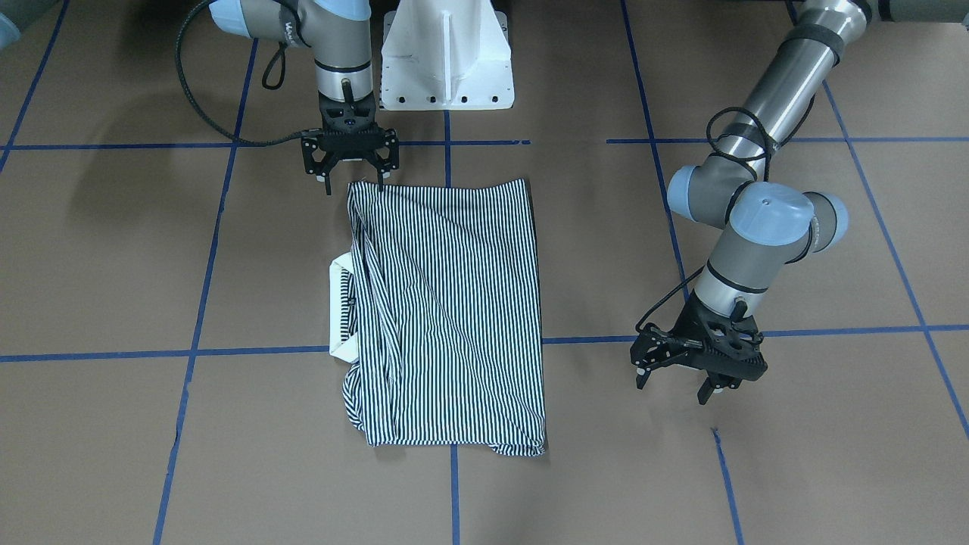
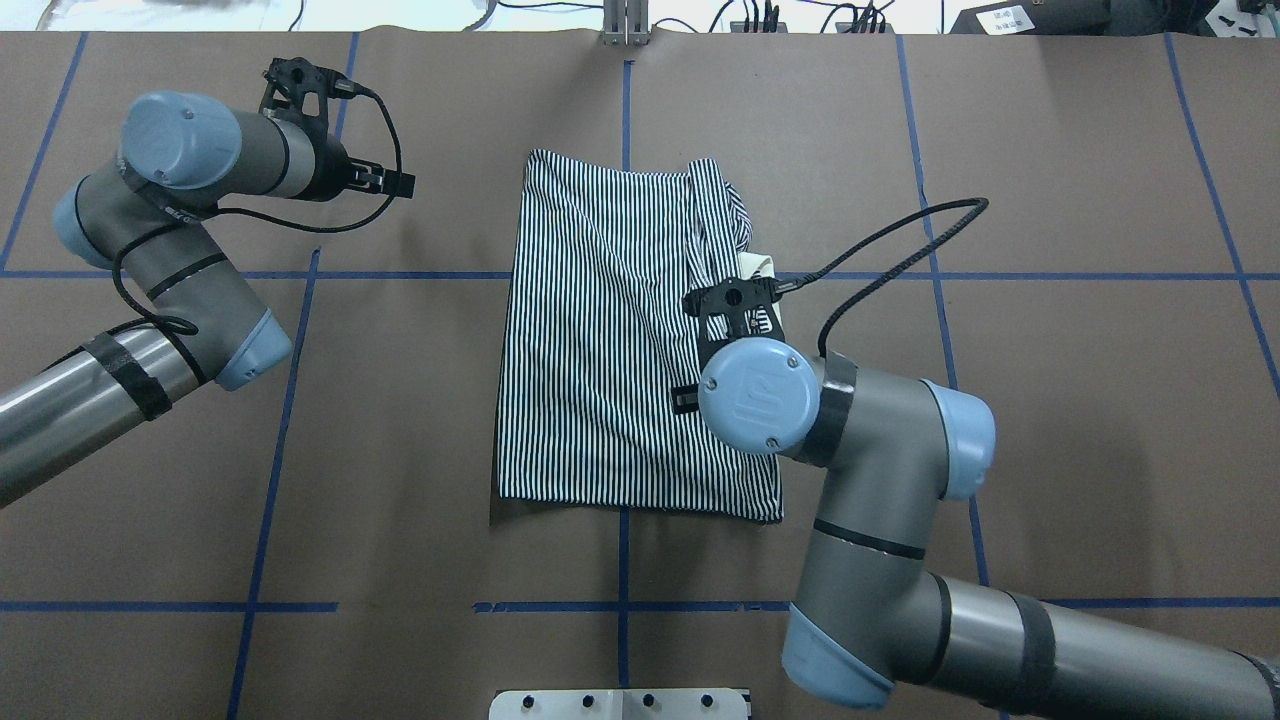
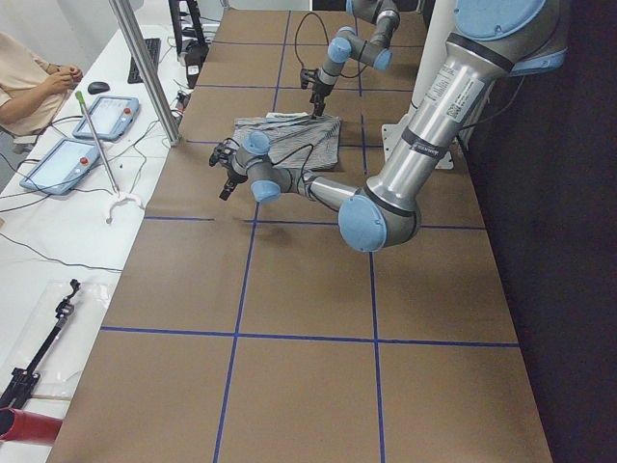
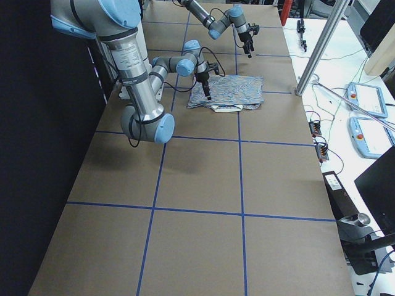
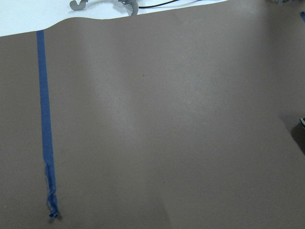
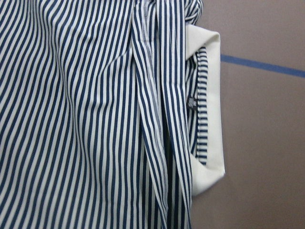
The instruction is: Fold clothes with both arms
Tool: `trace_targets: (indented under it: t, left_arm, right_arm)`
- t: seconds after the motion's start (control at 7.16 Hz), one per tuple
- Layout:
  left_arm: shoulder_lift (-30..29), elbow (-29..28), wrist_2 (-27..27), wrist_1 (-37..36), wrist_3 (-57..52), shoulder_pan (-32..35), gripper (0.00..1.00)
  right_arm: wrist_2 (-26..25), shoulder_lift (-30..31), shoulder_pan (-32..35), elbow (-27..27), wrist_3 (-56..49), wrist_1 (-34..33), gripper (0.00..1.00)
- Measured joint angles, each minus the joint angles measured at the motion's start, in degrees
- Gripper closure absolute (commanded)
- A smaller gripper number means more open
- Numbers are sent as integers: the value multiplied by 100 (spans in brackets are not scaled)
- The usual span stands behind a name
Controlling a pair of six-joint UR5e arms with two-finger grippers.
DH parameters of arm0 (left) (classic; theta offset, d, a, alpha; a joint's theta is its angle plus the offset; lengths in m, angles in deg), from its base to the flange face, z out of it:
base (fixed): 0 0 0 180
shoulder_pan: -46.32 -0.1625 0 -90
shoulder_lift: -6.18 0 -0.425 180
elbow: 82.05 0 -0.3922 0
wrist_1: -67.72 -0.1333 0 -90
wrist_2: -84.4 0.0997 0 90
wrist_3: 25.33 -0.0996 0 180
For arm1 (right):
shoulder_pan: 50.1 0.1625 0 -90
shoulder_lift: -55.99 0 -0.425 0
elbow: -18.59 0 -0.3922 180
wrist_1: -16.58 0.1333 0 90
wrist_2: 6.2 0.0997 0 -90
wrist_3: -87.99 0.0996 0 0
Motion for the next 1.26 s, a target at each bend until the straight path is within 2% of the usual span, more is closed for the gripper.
trace_targets:
  t: [0.28, 0.84, 1.26]
  left_arm:
    - [0, 61, -93, -30, 0, 0, 0]
    - [10, 64, -144, -31, 0, 0, 0]
    - [12, 64, -145, -30, 0, 0, 0]
  right_arm:
    - [102, -324, 181, 544, -246, 5, 0]
    - [258, -308, 212, 868, -455, -32, 0]
    - [326, -230, 341, 909, -665, -45, 0]
